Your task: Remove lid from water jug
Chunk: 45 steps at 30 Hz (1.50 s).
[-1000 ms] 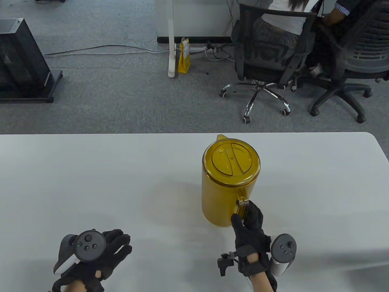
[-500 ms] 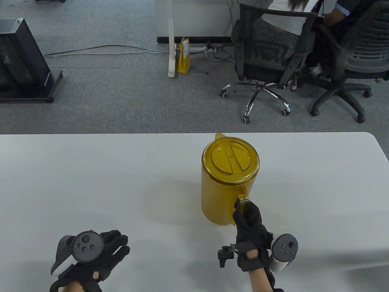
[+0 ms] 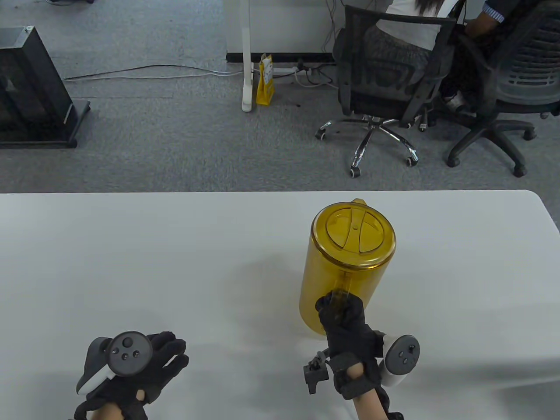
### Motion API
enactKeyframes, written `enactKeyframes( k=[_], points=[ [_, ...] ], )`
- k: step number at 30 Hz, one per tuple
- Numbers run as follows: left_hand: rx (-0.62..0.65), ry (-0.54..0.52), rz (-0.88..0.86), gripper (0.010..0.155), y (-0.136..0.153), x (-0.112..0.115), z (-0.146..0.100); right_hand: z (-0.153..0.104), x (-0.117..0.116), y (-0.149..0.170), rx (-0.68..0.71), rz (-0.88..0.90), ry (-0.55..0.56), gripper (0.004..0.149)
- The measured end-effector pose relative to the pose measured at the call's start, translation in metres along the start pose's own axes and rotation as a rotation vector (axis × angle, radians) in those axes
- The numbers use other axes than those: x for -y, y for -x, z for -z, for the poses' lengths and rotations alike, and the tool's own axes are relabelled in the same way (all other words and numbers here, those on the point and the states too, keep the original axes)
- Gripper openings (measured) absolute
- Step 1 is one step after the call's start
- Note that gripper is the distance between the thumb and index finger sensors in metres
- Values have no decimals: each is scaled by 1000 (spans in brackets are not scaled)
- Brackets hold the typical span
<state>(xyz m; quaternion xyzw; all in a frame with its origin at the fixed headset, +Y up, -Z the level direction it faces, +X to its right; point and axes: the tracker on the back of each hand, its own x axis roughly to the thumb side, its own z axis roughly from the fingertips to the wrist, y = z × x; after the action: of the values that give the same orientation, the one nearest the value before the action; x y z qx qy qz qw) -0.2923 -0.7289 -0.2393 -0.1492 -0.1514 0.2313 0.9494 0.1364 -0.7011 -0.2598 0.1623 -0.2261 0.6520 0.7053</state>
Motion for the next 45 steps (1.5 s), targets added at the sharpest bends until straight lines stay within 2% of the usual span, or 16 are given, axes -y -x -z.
enactKeyframes(
  k=[5,13,18,28,45],
  points=[
    [5,11,11,64,-1,2,1,2,5,-15,52,-25,-58,51],
    [6,8,13,64,-1,2,1,-1,-7,-39,117,42,-161,52],
    [4,22,24,64,-1,3,2,-4,-15,-49,149,72,-175,51],
    [-12,36,26,64,-1,4,2,-7,-22,-44,110,232,-188,49],
    [-24,67,39,64,-2,6,4,-11,-42,-28,14,487,-324,50]
  ],
)
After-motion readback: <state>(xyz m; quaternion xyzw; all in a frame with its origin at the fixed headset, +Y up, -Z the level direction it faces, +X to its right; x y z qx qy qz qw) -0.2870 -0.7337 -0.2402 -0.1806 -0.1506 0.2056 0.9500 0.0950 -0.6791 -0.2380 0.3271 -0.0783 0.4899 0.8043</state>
